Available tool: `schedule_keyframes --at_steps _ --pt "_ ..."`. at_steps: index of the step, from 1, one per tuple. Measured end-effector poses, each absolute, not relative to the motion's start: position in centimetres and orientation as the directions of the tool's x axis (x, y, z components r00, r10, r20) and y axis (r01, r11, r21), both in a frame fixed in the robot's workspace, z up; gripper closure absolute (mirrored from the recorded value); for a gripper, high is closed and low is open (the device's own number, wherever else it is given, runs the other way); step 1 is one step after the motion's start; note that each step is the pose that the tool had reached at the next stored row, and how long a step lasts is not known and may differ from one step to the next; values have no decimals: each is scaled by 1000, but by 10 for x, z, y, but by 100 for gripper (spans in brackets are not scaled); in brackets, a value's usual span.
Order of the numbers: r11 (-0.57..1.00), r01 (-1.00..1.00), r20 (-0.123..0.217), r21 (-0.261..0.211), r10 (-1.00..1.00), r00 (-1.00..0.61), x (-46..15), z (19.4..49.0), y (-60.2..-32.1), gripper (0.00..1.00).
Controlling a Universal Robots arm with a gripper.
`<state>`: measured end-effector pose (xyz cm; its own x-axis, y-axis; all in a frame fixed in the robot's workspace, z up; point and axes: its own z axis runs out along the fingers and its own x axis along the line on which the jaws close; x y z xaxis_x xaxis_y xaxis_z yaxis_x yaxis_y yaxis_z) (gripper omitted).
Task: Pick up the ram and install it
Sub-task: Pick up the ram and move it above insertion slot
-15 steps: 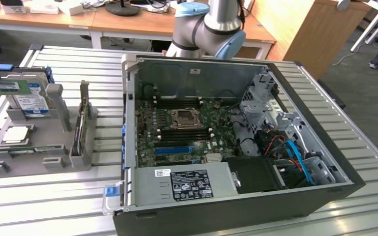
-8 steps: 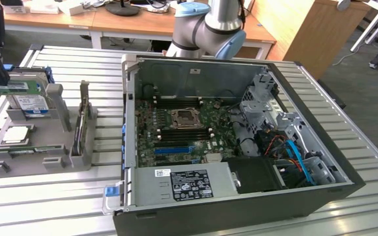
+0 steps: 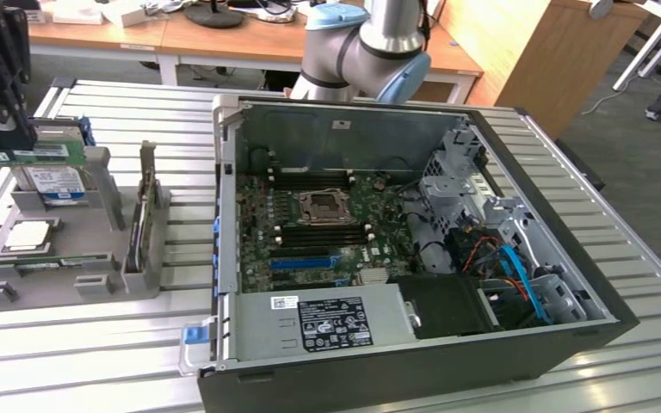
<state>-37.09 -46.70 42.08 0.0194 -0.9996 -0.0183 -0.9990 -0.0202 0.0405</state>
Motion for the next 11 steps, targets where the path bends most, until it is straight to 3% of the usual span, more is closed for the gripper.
schedule_keyframes --at_steps 11 --pt "-20 -999 -18 41 -1000 19 -327 421 -467 88"
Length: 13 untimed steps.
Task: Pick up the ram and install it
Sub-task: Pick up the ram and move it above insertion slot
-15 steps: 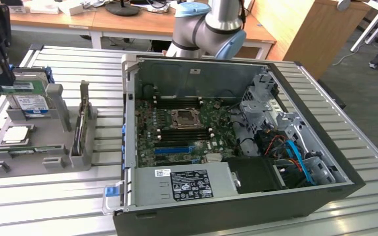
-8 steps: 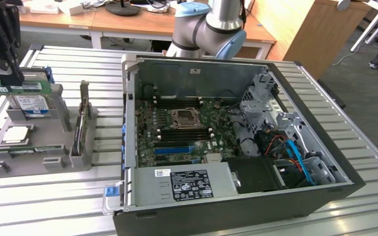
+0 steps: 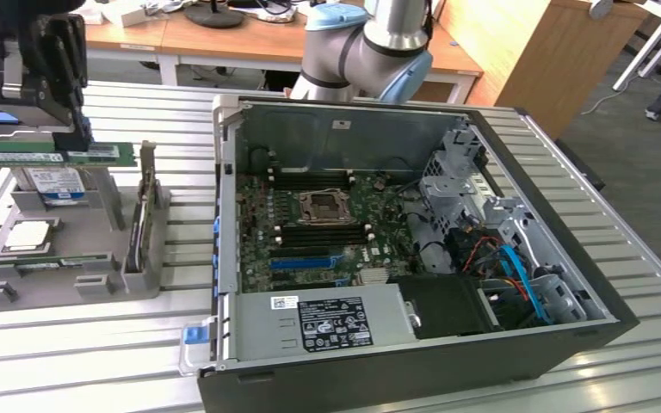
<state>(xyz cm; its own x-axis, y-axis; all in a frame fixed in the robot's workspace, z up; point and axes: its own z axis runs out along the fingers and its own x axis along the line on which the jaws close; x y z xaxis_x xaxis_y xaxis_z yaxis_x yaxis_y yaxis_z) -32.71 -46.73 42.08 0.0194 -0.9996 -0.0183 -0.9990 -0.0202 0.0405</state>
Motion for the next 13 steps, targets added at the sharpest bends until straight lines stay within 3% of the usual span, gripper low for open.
schedule_keyframes --at_steps 13 --pt "-20 -999 -18 41 -1000 20 -295 421 -467 88"
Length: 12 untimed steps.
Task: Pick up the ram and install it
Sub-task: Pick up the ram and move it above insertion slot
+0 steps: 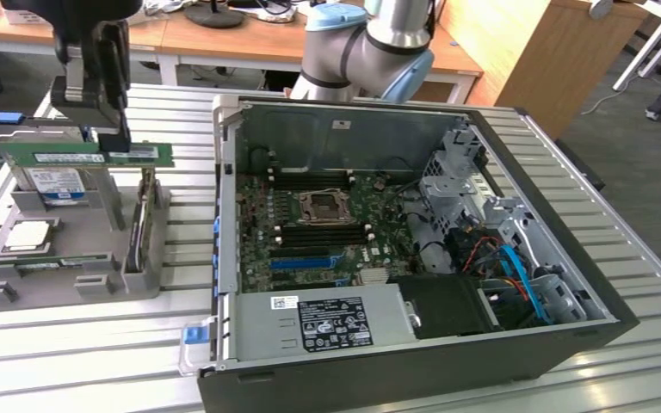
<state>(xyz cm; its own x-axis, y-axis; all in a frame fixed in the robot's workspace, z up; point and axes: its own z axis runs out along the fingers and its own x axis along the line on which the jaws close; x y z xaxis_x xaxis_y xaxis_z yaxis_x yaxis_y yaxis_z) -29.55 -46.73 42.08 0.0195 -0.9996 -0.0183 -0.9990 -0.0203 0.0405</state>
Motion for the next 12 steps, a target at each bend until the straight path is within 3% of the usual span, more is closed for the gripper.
schedule_keyframes --at_steps 12 --pt "-20 -999 -18 41 -1000 19 -253 421 -467 88"
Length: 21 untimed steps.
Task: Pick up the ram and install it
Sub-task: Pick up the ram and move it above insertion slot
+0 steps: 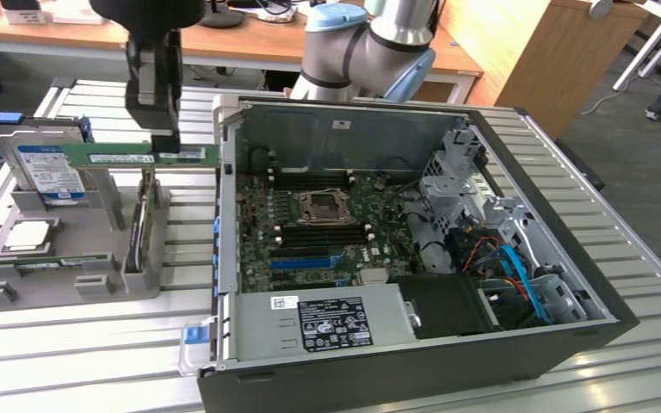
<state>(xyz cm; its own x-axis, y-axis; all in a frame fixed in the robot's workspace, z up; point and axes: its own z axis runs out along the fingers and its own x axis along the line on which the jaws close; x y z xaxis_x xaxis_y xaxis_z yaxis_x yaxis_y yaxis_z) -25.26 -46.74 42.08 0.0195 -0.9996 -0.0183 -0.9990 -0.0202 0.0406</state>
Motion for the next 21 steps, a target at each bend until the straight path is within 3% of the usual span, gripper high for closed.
schedule_keyframes --at_steps 21 --pt "-20 -999 -18 41 -1000 19 -180 421 -467 88"
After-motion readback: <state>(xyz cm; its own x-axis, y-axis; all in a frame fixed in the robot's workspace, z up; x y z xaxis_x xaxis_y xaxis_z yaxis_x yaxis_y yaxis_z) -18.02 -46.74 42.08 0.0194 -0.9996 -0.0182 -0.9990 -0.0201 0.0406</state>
